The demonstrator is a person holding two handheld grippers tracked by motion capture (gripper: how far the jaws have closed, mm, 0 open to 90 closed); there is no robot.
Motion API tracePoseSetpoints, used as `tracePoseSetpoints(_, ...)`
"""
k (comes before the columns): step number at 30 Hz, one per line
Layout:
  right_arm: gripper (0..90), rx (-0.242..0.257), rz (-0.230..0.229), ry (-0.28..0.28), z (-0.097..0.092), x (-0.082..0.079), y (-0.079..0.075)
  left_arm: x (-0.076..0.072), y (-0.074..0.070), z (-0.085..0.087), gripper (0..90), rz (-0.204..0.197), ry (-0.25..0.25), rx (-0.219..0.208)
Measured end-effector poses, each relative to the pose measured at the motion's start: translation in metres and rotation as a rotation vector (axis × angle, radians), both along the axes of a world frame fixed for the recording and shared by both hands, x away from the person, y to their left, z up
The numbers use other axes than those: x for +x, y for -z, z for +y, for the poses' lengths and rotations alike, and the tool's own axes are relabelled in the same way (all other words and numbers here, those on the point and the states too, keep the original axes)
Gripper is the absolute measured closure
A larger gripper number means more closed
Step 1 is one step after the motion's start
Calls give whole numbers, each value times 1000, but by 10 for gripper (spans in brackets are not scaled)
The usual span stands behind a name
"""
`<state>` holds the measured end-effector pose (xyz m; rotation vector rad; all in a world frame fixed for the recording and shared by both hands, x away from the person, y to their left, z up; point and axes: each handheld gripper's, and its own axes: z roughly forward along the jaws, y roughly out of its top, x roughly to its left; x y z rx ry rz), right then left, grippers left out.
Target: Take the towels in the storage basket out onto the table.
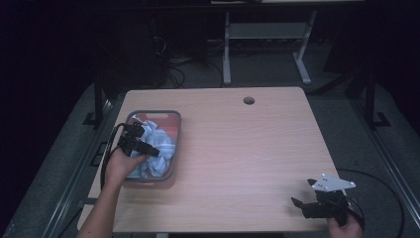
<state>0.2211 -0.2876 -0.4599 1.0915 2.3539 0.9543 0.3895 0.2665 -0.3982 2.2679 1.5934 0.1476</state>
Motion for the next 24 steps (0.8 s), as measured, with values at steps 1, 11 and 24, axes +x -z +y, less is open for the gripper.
tracePoseSetpoints(1,137,0,0,0,0,0,0,0,0,0,303,0,0,0)
tracePoseSetpoints(11,137,1,-4,-6,2,0,0,6,8,-8,429,48,1,82)
tracePoseSetpoints(24,137,1,-7,-9,4,0,0,4,11,-12,576,48,27,118)
